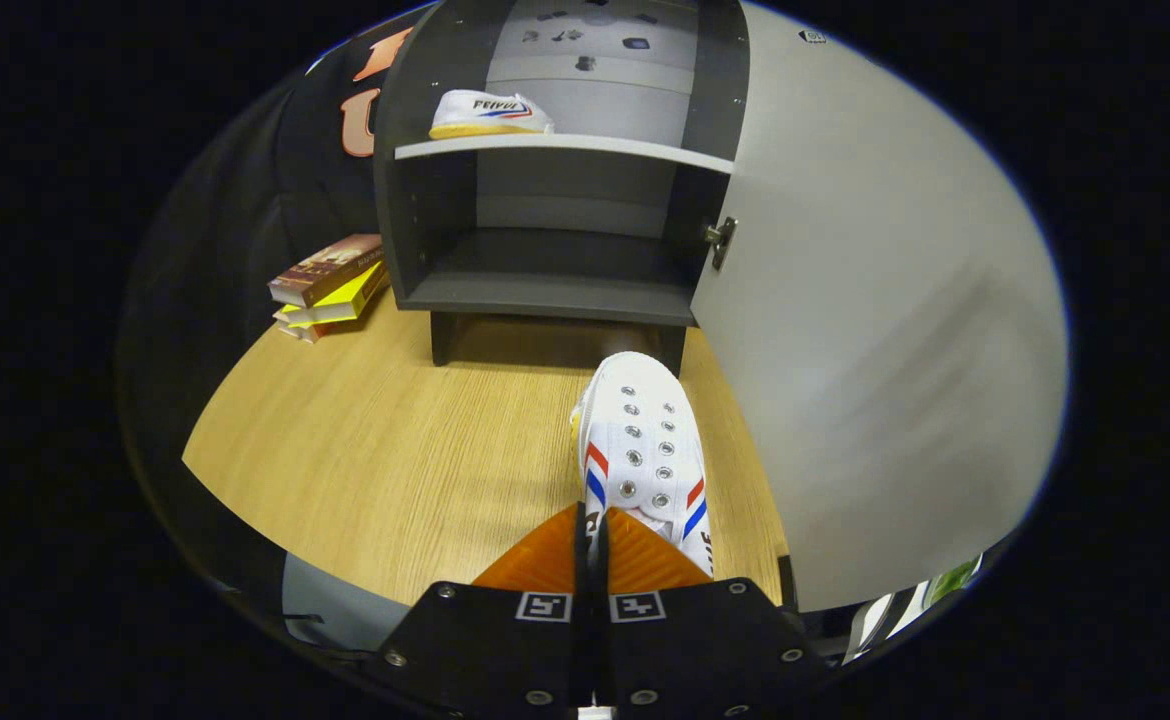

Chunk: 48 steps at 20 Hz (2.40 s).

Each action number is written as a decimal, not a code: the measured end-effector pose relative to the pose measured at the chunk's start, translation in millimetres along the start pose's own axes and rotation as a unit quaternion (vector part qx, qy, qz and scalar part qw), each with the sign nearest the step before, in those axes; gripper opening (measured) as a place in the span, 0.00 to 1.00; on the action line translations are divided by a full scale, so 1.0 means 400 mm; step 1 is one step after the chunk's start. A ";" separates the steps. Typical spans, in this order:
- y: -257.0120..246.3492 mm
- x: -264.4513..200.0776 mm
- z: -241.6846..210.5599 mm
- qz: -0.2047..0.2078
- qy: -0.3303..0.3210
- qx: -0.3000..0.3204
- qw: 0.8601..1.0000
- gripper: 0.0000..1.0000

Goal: Open the shoe cabinet door, grab the shoes and put them into the shoe cabinet, then close the shoe cabinet door.

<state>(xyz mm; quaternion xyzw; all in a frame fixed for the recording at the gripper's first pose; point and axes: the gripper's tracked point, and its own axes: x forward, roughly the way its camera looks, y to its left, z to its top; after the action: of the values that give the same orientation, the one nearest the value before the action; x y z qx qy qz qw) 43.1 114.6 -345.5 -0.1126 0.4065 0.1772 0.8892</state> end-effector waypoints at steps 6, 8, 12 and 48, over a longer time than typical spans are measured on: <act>-0.023 -0.163 0.173 -0.006 -0.058 0.007 0.998 0.00; -0.038 -0.190 0.246 -0.016 -0.072 -0.006 0.997 0.00; -0.039 -0.203 0.412 -0.021 -0.111 -0.019 0.993 0.00; 0.020 -0.003 0.923 0.016 -0.275 -0.005 0.961 0.95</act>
<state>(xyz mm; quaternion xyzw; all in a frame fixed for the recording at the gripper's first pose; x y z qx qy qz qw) 291.2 248.5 -107.2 -0.0577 0.1466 0.2177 0.9632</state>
